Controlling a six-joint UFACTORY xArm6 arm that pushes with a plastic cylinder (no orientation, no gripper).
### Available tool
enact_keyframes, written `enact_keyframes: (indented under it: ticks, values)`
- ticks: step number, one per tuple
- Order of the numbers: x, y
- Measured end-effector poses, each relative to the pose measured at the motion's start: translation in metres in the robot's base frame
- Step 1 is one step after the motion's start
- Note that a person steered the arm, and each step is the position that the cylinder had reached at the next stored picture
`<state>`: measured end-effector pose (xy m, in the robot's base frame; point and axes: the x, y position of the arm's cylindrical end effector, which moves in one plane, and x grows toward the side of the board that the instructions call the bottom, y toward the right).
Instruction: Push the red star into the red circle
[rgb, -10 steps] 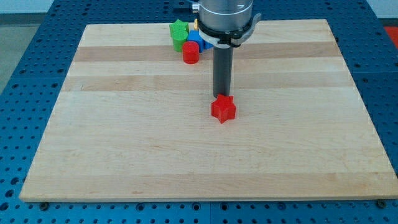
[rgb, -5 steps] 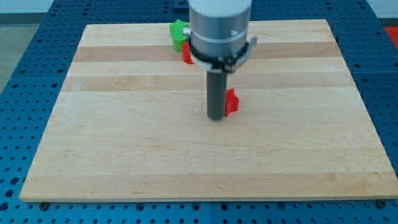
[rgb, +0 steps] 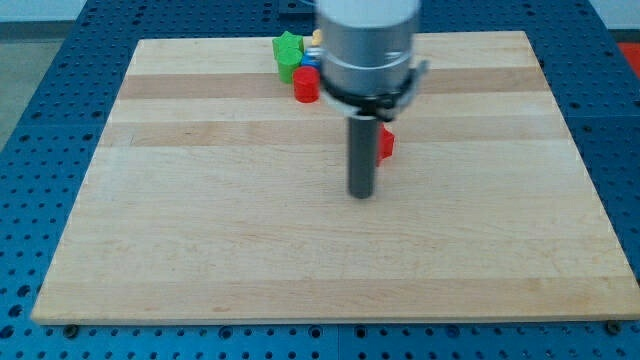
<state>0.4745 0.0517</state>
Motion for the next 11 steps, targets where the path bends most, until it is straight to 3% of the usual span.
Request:
enact_keyframes:
  ticks: [1,2,3,5,6,7,8,9,11]
  values:
    - [-0.049,0.016]
    - [-0.098,-0.011]
    - [-0.107,-0.039]
    - [-0.045,-0.005]
    - [-0.034,-0.059]
    - [-0.064,-0.082]
    - [-0.095,-0.043]
    - [-0.096,-0.022]
    - [-0.099,-0.046]
